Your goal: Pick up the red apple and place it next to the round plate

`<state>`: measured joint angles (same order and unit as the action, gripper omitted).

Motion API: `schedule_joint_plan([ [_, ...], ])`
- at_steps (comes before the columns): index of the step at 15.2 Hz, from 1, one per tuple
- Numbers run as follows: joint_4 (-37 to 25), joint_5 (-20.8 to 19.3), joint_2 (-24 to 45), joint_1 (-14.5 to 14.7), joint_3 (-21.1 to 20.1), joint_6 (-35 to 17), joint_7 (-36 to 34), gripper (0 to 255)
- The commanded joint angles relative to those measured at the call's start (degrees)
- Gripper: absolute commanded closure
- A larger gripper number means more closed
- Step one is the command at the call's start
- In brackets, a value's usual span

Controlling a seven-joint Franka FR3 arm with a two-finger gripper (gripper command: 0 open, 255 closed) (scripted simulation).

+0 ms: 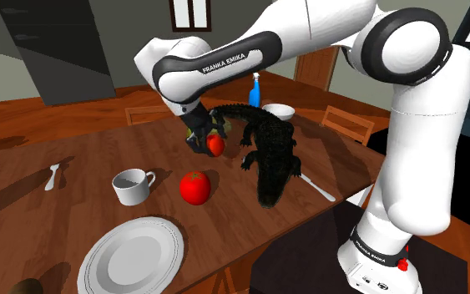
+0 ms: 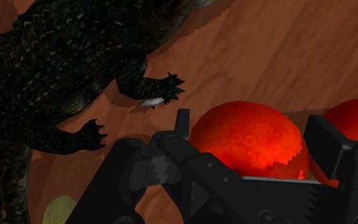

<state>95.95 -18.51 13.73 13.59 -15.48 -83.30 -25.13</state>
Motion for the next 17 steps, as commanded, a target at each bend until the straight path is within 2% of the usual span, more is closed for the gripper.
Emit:
schedule_joint_plan([
  [1, 0.92, 1.02, -0.95, 1.23, -0.99, 0.58, -2.14, 255],
  [8, 3.27, 4.87, -2.82, 6.0, -4.85, 1.94, -10.38, 255],
  [15, 2.07, 8.56, -1.82, 11.64, -9.08, 3.76, -19.89, 255],
  [17, 3.26, 8.47, -1.54, 11.62, -9.04, 2.32, -20.11, 255],
])
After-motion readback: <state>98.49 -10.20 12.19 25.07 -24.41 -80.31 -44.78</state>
